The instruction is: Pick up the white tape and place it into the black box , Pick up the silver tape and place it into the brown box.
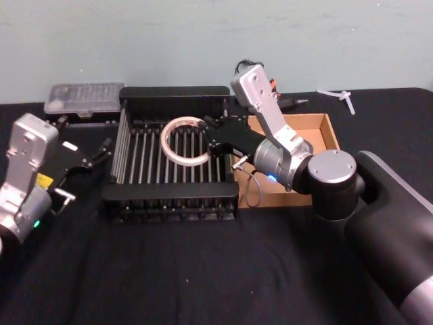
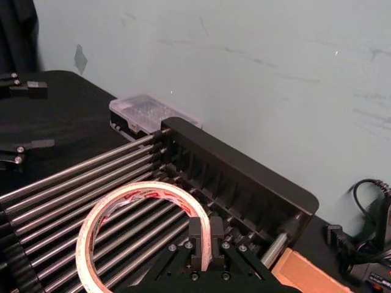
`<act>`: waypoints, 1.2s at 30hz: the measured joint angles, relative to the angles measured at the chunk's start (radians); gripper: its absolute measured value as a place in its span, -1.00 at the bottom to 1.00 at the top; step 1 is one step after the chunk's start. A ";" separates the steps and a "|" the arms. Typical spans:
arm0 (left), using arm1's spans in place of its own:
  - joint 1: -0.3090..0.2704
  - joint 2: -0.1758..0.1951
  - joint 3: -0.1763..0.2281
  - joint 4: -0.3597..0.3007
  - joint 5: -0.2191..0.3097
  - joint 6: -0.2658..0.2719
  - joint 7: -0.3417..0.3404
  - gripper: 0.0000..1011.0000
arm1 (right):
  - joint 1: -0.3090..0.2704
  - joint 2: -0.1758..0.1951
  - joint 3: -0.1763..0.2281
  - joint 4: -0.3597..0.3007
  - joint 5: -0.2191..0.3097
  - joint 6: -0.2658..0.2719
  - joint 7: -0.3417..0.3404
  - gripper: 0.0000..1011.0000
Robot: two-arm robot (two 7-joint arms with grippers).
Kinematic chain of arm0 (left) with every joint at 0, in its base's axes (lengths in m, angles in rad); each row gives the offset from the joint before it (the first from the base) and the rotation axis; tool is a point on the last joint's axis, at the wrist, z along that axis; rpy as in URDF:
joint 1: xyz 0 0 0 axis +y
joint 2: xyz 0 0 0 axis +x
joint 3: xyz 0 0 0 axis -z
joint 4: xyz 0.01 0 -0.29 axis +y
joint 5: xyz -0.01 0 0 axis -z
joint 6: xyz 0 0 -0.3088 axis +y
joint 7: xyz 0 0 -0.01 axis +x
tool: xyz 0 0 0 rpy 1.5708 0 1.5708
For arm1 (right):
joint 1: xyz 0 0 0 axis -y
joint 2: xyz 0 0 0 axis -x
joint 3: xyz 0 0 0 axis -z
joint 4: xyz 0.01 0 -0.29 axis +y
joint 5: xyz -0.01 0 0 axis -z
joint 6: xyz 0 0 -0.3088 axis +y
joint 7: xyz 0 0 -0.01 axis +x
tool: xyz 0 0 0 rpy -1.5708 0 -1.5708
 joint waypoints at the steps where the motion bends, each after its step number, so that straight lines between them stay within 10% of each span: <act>1: 0.000 0.000 0.000 0.000 0.000 0.000 0.000 0.98 | 0.001 -0.004 0.000 0.007 -0.005 0.001 -0.001 -0.82; 14: 0.000 0.000 0.000 0.000 0.000 0.000 0.000 0.98 | 0.002 -0.005 0.001 0.010 -0.008 0.002 -0.002 -0.78; 36: 0.000 0.000 0.000 0.000 0.000 0.000 0.000 0.98 | 0.002 -0.004 0.001 0.007 -0.004 0.003 -0.001 0.56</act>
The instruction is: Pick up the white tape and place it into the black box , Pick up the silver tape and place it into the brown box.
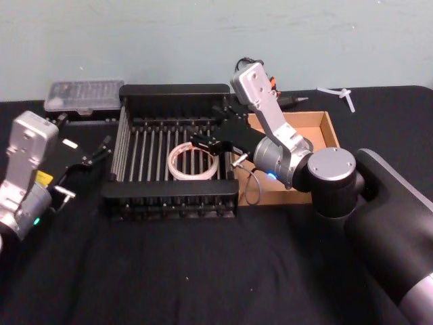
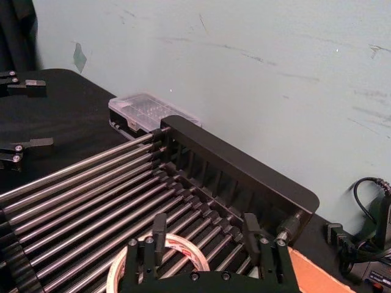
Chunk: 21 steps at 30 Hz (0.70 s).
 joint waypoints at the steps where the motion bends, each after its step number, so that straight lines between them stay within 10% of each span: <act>1: 0.000 0.000 0.000 0.000 0.000 0.000 0.000 0.98 | 0.000 0.000 0.000 0.000 0.000 0.000 0.000 0.59; 9: 0.000 0.000 0.000 0.000 0.000 0.000 0.000 0.98 | 0.000 0.000 0.000 0.000 0.001 0.000 0.000 0.98; 21: 0.000 0.000 0.000 0.000 0.000 0.000 0.000 0.98 | 0.000 0.000 0.000 0.000 0.001 0.000 0.000 0.98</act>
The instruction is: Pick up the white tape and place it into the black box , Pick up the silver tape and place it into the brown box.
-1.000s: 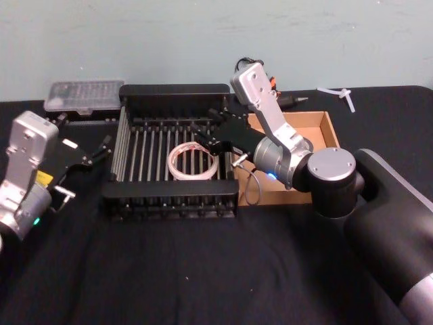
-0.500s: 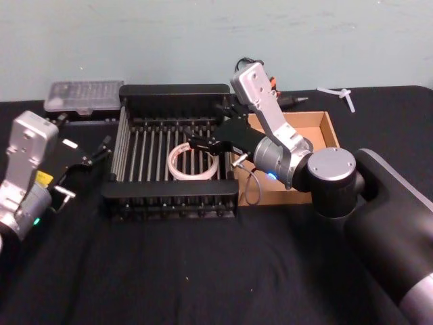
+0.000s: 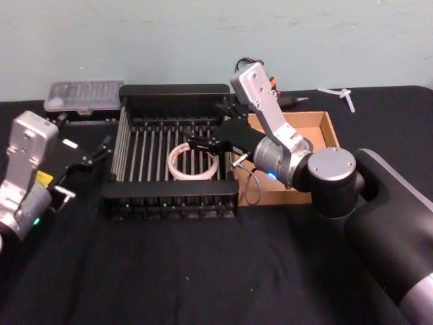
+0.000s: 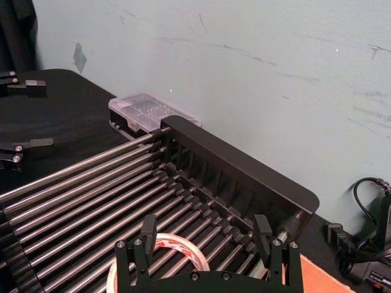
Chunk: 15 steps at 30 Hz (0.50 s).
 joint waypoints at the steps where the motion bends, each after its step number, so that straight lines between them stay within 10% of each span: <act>1: 0.000 0.000 0.000 0.000 0.000 0.000 0.000 0.98 | -0.001 0.000 0.002 -0.002 0.000 0.000 0.001 0.98; 15: 0.000 0.000 0.000 0.000 0.000 0.000 0.000 0.98 | -0.064 0.038 0.067 -0.164 0.019 0.005 -0.013 0.98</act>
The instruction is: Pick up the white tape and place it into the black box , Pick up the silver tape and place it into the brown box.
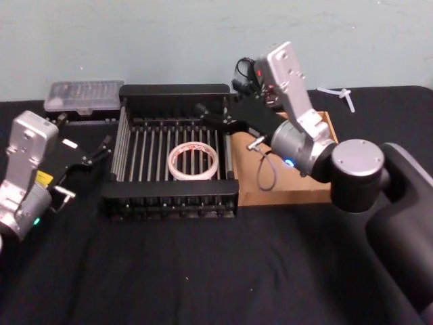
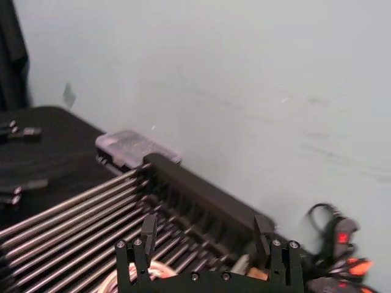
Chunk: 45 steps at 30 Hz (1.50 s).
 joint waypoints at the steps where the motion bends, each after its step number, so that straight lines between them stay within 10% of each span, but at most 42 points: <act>1: 0.000 0.000 0.000 0.000 0.000 0.000 0.000 0.98 | -0.005 0.003 0.006 -0.012 0.001 0.001 -0.005 0.98; 19: 0.000 0.000 0.000 0.000 0.000 0.000 0.000 0.98 | -0.154 0.060 0.180 -0.204 -0.035 -0.008 -0.171 0.98; 31: 0.000 0.000 0.000 0.000 0.000 0.000 0.000 0.98 | -0.247 0.075 0.265 -0.195 -0.051 0.012 -0.202 0.98; 45: 0.000 0.000 0.000 0.000 0.000 0.000 0.000 0.98 | -0.280 0.053 0.276 -0.151 -0.077 0.035 -0.177 0.98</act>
